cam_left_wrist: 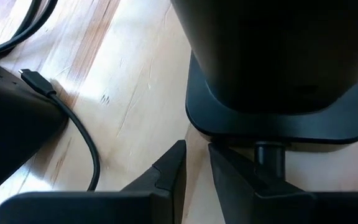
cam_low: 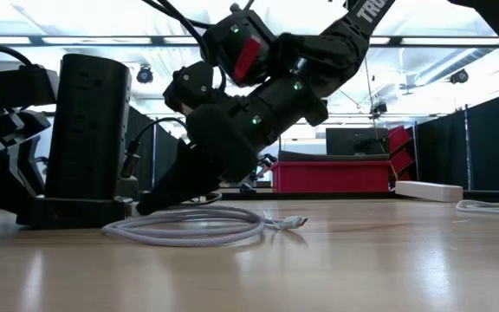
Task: Insert USB
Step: Insert bottom left white charger cable into the bottom black outlet extension
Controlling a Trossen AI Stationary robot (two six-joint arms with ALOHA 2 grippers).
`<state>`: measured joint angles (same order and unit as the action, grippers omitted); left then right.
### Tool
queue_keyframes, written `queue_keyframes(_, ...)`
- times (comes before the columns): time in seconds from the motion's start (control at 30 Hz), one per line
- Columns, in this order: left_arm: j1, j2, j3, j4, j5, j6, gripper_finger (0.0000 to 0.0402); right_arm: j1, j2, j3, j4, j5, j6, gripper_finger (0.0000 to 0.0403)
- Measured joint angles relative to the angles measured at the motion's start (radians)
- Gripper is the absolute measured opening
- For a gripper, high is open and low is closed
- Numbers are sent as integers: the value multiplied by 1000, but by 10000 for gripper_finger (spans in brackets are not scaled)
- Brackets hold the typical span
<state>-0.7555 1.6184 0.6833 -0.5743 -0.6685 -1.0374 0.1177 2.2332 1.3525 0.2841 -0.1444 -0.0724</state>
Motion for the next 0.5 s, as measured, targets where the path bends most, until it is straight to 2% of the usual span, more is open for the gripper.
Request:
queue_keyframes(0.27,-1,11,-1,0,1,0,63,0,18,0,37,-19,19,10)
queue_keyframes(0.43,1,16,-1,9,-7,1,64,0,-15,0,-36,-9,-30,11)
queue_keyframes(0.5,3,16,-1,14,-12,4,63,0,-35,2,-86,-8,-51,26)
